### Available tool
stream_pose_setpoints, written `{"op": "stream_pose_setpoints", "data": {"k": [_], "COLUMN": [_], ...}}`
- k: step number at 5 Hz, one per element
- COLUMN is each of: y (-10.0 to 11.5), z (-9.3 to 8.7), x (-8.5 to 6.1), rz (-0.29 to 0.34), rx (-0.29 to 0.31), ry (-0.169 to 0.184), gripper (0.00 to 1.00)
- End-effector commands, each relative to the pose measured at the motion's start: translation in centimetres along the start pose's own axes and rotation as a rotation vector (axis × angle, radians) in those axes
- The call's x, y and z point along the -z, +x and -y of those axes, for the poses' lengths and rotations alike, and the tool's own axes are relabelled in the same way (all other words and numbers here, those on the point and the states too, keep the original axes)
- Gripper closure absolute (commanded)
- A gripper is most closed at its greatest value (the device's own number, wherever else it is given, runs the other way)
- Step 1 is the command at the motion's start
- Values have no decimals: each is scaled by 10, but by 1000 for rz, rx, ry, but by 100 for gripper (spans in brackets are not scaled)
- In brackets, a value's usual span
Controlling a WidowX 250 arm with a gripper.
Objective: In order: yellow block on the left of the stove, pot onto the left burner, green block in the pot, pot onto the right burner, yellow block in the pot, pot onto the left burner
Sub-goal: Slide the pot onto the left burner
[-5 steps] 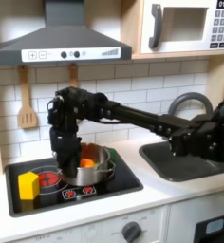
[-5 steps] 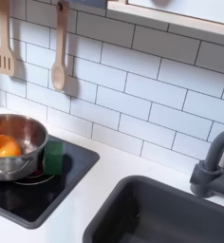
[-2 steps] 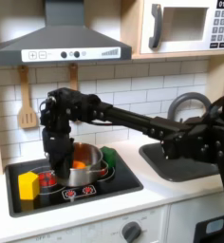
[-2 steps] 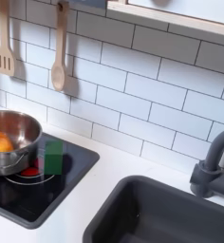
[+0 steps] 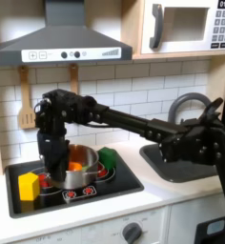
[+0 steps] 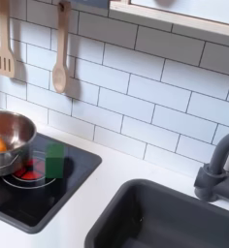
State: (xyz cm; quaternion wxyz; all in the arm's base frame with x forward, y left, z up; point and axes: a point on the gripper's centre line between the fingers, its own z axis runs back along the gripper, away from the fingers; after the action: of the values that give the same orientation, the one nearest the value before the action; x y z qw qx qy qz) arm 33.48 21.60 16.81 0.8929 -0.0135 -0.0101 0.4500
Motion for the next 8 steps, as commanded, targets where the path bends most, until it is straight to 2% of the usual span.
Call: {"op": "stream_pose_setpoints", "data": {"k": [1, 4, 5, 6, 7, 8], "y": [5, 8, 7, 5, 5, -1], "z": [-3, -2, -2, -1, -3, 4], "x": [2, 2, 3, 2, 3, 6], "rz": [-4, -6, -15, -5, -11, -28], "rx": [-10, -15, -2, 8, -1, 17], "ry": [3, 3, -3, 1, -26, -34], "gripper": [100, 100, 0, 0, 0, 0]}}
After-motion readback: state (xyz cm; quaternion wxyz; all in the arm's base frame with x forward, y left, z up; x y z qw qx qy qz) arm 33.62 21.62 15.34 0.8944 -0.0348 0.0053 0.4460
